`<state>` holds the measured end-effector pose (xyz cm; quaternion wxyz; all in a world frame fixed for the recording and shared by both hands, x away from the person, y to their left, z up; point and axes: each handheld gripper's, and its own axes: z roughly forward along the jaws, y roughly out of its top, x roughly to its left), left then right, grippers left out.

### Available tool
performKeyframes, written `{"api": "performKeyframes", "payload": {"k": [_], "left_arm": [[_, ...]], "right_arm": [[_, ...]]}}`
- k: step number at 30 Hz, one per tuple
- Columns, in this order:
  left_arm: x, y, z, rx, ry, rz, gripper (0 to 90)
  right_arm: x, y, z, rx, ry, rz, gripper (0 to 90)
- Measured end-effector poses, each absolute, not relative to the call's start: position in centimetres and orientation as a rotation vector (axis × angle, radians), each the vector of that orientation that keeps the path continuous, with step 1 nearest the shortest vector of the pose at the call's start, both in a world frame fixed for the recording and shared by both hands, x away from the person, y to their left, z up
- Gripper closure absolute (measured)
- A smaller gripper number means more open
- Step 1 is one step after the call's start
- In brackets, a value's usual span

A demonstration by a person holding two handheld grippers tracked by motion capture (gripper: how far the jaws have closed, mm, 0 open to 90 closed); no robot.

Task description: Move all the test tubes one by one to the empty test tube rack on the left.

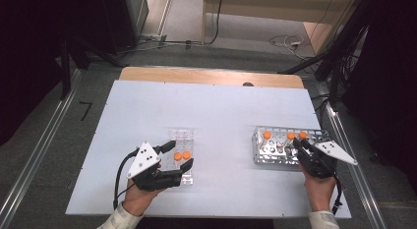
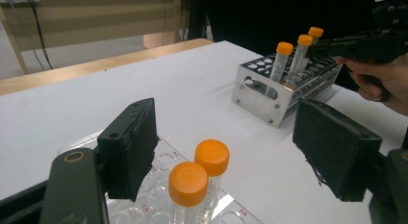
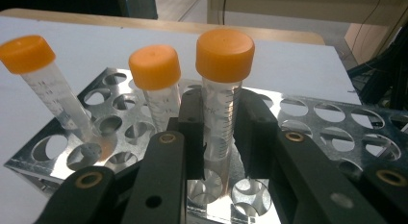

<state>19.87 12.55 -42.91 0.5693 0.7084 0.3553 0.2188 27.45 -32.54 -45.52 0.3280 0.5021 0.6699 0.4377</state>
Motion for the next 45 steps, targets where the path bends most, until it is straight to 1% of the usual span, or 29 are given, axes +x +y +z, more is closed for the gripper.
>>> {"api": "performKeyframes", "payload": {"k": [15,26,45], "left_arm": [[19.7,12.5,-42.8,1.66,0.828,0.514,23.7],[19.7,12.5,-42.7,1.653,0.828,0.517,23.7],[19.6,12.5,-42.6,1.652,0.822,0.515,22.8]], "right_arm": [[26.0,-32.9,-43.2,1.266,1.667,1.227,71.9],[24.0,-32.9,-41.1,1.204,1.639,1.275,71.8],[21.6,-29.0,-41.1,1.081,1.85,1.324,71.9]]}}
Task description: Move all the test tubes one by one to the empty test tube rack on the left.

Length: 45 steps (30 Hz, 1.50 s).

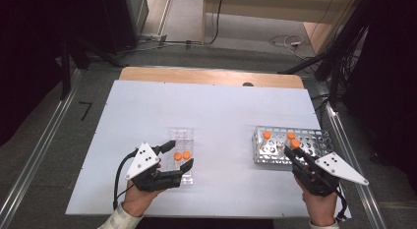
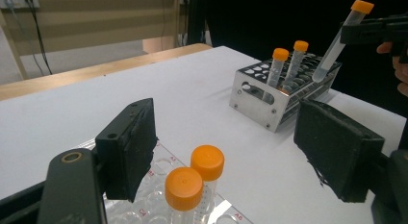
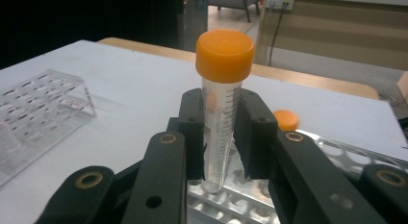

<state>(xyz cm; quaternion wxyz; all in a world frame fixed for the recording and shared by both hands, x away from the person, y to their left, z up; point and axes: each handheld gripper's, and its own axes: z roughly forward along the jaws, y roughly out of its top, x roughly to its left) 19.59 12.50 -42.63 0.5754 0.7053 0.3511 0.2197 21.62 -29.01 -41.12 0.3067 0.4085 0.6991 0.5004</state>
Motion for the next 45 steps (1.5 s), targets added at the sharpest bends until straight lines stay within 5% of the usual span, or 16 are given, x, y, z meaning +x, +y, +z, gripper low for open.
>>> {"api": "performKeyframes", "payload": {"k": [22,45], "left_arm": [[19.4,11.2,-42.9,1.685,0.79,0.49,18.9],[18.9,7.9,-43.2,1.724,0.692,0.414,27.5]], "right_arm": [[21.2,-20.8,-43.8,0.894,2.16,1.435,71.9],[20.6,-15.5,-45.3,0.754,2.32,1.417,71.9]]}}
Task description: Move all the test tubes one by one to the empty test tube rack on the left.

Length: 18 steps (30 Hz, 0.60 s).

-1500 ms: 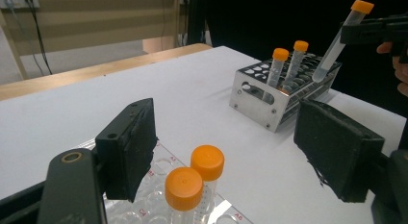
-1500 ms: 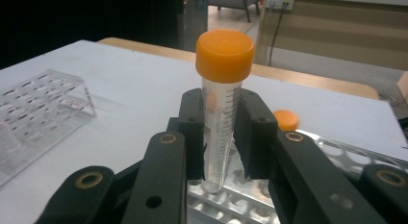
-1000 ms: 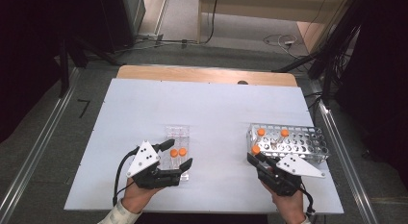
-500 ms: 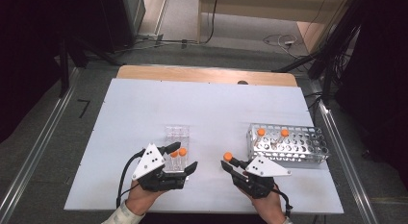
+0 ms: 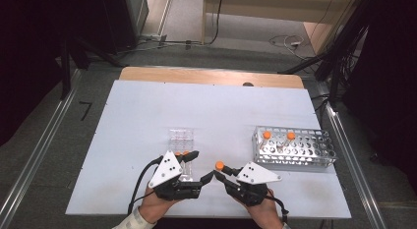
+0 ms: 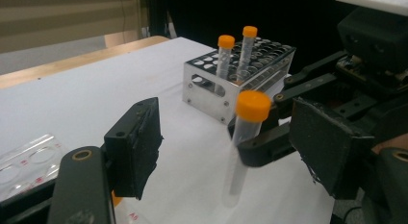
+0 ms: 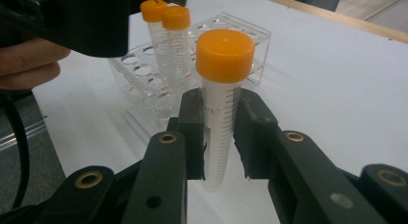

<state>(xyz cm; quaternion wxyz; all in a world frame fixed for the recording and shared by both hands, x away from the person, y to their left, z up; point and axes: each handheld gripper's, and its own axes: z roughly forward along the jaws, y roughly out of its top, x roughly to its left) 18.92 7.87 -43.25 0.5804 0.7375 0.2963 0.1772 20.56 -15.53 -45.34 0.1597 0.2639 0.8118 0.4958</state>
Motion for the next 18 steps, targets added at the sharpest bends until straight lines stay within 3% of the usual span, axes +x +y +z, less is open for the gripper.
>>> {"api": "performKeyframes", "payload": {"k": [18], "left_arm": [[19.2,6.4,-44.1,1.756,0.661,0.382,54.1]], "right_arm": [[20.1,-14.3,-45.4,0.714,2.347,1.433,71.9]]}}
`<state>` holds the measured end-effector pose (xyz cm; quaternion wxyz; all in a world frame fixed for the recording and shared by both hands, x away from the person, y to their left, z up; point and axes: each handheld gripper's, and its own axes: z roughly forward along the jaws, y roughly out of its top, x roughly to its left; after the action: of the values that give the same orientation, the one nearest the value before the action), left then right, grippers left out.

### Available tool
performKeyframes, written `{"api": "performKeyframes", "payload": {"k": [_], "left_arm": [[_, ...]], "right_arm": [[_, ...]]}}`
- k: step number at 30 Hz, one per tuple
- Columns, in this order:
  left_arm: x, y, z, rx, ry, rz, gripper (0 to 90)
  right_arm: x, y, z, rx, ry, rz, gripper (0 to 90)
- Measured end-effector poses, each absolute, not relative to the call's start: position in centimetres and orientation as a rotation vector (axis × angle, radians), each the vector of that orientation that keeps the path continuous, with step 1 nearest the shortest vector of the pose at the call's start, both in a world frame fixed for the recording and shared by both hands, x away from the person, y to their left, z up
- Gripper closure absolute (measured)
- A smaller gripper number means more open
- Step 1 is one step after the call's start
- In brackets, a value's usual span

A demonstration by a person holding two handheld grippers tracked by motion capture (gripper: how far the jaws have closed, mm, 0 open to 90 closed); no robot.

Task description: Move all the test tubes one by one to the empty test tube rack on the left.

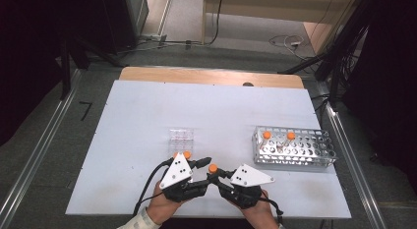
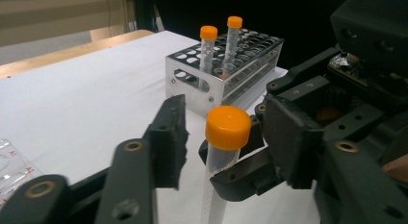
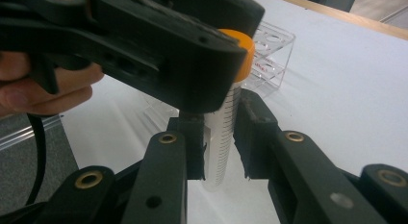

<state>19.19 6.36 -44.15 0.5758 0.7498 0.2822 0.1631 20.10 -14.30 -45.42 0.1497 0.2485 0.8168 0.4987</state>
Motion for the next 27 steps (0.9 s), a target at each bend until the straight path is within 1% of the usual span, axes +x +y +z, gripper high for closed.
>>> {"api": "performKeyframes", "payload": {"k": [6,10,18,20,22,24,26,27], "left_arm": [[19.2,6.4,-44.3,1.754,0.661,0.39,64.5],[19.1,6.2,-44.4,1.755,0.657,0.393,68.6],[19.2,6.4,-44.4,1.747,0.664,0.377,70.0],[19.2,6.5,-44.4,1.744,0.664,0.377,70.1],[19.2,6.6,-44.3,1.739,0.666,0.375,70.1],[19.2,6.7,-44.2,1.73,0.666,0.376,70.1],[19.2,7.1,-43.9,1.716,0.671,0.369,70.2],[19.2,7.3,-43.8,1.705,0.676,0.37,70.1]], "right_arm": [[20.1,-14.4,-45.4,0.72,2.346,1.436,71.9],[20.1,-14.4,-45.4,0.721,2.348,1.436,71.9],[20.2,-14.4,-45.5,0.72,2.35,1.442,70.4],[20.3,-14.4,-45.5,0.72,2.356,1.45,63.8],[20.3,-14.5,-45.5,0.721,2.366,1.448,53.5],[20.4,-14.4,-45.5,0.724,2.375,1.449,46.2],[20.5,-14.4,-45.5,0.742,2.374,1.436,34.0],[20.6,-14.5,-45.6,0.756,2.378,1.429,29.9]]}}
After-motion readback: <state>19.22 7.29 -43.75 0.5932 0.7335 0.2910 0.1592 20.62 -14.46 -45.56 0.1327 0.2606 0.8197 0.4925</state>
